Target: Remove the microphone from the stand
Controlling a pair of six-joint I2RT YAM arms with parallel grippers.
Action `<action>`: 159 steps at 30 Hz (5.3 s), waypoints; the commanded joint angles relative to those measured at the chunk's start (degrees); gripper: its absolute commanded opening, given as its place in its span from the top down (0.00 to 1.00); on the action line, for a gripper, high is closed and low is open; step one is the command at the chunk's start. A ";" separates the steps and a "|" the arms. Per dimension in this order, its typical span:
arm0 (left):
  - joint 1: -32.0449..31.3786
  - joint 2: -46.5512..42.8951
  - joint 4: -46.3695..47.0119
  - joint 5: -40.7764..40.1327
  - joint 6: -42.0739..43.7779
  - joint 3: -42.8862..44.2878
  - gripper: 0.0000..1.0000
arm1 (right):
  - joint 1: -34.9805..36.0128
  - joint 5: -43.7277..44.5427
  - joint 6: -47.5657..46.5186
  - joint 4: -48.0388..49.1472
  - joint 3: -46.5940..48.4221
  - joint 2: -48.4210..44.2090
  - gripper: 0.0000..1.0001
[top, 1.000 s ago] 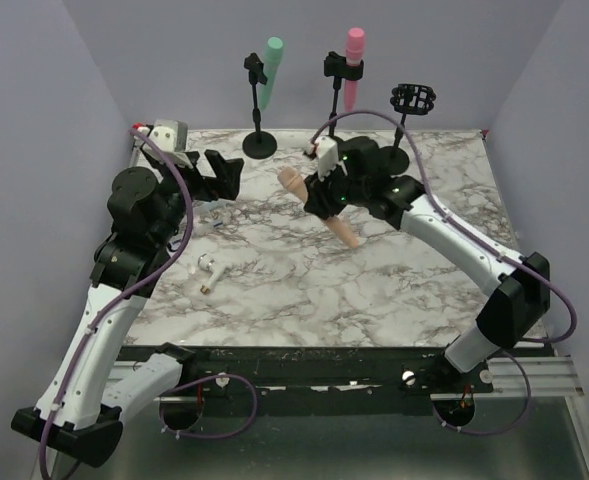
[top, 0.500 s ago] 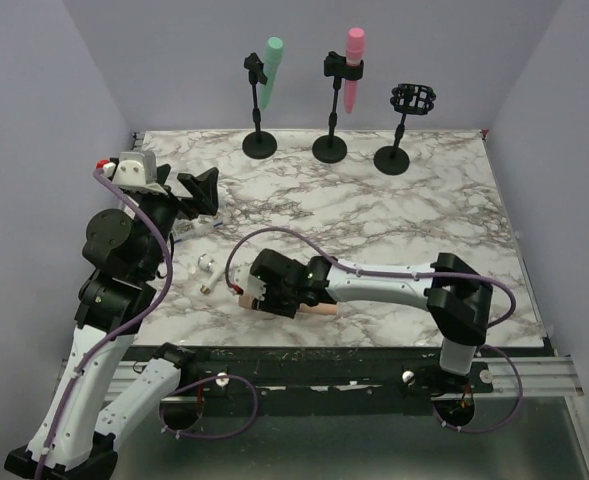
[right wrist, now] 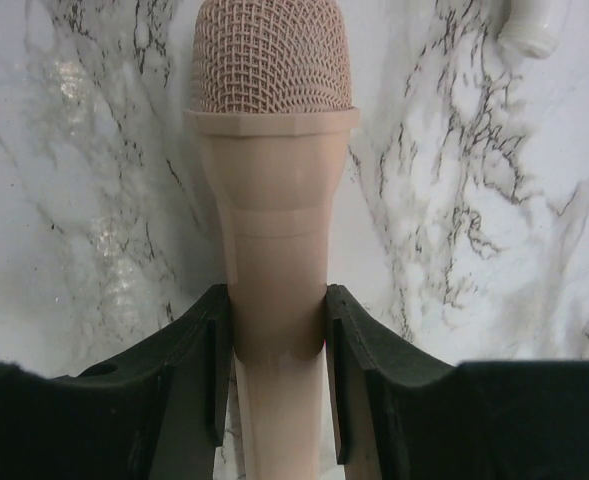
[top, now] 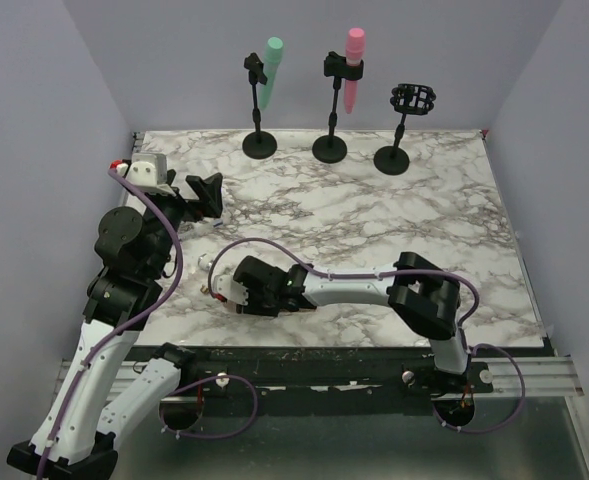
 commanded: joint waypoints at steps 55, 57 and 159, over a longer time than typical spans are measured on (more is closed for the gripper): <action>-0.33 0.31 1.11 2.00 -1.04 -0.08 0.01 | 0.48 6.27 5.21 24.82 -12.33 -23.99 0.00; -0.31 0.52 0.94 2.01 -1.04 0.12 0.01 | -0.81 7.70 7.45 29.15 -15.04 -28.87 0.00; -1.88 11.46 -1.64 10.10 -2.89 2.85 0.01 | -70.91 -17.26 115.29 36.94 16.44 -1.11 0.30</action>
